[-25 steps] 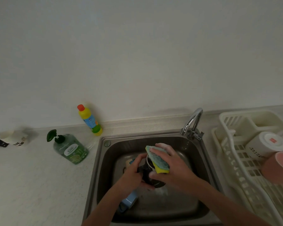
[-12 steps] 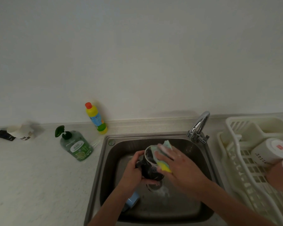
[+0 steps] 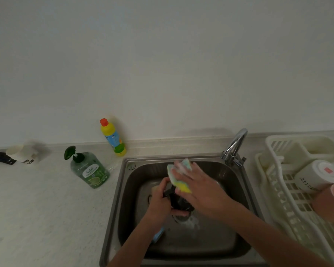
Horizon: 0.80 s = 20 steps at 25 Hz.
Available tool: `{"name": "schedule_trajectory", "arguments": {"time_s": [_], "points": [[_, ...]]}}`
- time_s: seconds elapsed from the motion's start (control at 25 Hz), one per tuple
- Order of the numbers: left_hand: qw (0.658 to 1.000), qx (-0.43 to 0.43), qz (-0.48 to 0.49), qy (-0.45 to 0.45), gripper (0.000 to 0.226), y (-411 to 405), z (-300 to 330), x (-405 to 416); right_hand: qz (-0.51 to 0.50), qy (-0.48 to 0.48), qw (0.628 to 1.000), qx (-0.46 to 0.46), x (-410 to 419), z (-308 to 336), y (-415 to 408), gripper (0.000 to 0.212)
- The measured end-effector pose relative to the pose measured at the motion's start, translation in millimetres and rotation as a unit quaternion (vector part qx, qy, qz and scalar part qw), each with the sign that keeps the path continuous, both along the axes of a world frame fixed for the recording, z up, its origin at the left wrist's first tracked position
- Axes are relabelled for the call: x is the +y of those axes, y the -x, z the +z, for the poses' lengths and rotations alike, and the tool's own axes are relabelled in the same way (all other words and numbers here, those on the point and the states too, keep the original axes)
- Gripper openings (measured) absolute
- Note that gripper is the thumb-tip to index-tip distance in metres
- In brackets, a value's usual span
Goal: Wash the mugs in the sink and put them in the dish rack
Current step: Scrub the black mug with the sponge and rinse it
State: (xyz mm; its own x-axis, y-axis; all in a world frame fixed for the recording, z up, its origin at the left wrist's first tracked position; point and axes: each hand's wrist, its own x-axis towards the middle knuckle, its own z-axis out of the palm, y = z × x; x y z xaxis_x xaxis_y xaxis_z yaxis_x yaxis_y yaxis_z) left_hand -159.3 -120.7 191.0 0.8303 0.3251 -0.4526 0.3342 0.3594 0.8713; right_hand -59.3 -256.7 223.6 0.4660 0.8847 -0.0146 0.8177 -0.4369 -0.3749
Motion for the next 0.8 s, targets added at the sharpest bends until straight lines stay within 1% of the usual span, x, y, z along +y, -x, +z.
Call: {"name": "schedule_trajectory", "arguments": {"time_s": [0.08,0.12,0.16,0.24,0.28,0.32,0.36,0.4,0.56,0.68,0.72,0.8], "points": [[1.000,0.006,0.005,-0.018,0.041,0,2,3,-0.033,0.011,0.999,0.004,-11,-4,-8,0.063],[1.000,0.004,0.008,-0.021,0.040,1,3,6,-0.033,0.029,0.999,0.020,-16,-5,-4,0.061],[1.000,0.001,0.012,-0.021,0.040,1,4,8,-0.016,0.042,0.999,0.030,-17,-7,4,0.061],[1.000,-0.002,0.011,-0.011,0.043,2,6,3,0.022,0.032,0.999,0.009,-6,-6,10,0.064],[1.000,-0.002,0.009,-0.012,0.045,1,5,1,0.015,0.022,1.000,-0.009,-1,-4,5,0.065],[1.000,-0.003,0.006,-0.019,0.045,0,5,0,-0.012,0.021,1.000,-0.019,-1,-2,-2,0.066],[1.000,-0.002,0.004,-0.026,0.045,0,5,2,-0.036,0.032,0.999,-0.019,-6,-2,-8,0.068],[1.000,0.001,0.007,-0.028,0.044,0,5,5,-0.041,0.036,0.998,-0.018,-11,0,-8,0.070],[1.000,-0.003,0.014,-0.007,0.046,1,4,3,0.020,0.024,1.000,0.000,-4,-2,4,0.067],[1.000,0.003,0.013,-0.017,0.044,1,0,4,-0.019,0.025,0.999,-0.012,-8,1,-6,0.064],[1.000,0.005,0.017,-0.018,0.044,2,1,6,-0.016,0.034,0.999,0.000,-13,1,-3,0.064],[1.000,0.003,0.020,-0.012,0.043,3,4,3,0.023,0.033,0.999,0.013,-14,1,9,0.066]]}}
